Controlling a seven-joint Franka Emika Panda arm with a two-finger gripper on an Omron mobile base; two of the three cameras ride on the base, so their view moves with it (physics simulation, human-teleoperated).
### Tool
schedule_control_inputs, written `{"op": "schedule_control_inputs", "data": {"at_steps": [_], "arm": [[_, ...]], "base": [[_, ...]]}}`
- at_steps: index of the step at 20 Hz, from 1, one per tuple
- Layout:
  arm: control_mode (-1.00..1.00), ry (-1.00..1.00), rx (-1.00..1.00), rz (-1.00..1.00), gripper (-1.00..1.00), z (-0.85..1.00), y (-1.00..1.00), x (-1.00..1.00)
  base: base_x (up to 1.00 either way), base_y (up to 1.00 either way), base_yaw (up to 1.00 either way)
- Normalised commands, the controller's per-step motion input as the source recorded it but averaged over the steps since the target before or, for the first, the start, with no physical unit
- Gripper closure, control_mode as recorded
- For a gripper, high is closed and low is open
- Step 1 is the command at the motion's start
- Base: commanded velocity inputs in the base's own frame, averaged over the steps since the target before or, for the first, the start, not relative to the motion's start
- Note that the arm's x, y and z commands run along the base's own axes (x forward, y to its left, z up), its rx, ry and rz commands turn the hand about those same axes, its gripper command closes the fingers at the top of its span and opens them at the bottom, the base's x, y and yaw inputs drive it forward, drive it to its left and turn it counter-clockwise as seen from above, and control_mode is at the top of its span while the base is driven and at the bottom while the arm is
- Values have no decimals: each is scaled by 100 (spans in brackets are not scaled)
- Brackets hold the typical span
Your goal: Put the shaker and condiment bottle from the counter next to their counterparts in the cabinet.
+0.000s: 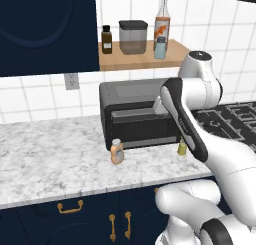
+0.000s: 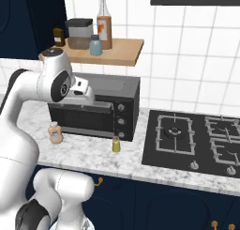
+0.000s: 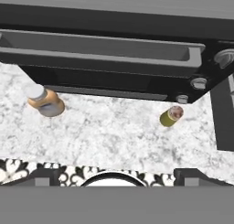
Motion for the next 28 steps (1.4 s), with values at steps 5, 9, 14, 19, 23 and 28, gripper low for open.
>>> {"op": "schedule_control_inputs", "data": {"at_steps": [5,9,14,19,23,28], "arm": [[-100,-13,-8,0,-100,-12,38,-39],[-100,-12,-8,0,-100,-9,42,-35],[-100,-6,-2,0,-100,-5,39,-26],[-100,-3,0,0,-100,-5,42,-25],[-100,-2,0,0,-100,0,43,-12],[-100,0,0,0,-100,0,48,-1]], "base": [[0,0,0],[0,0,0],[0,0,0],[0,0,0],[0,0,0],[0,0,0]]}}
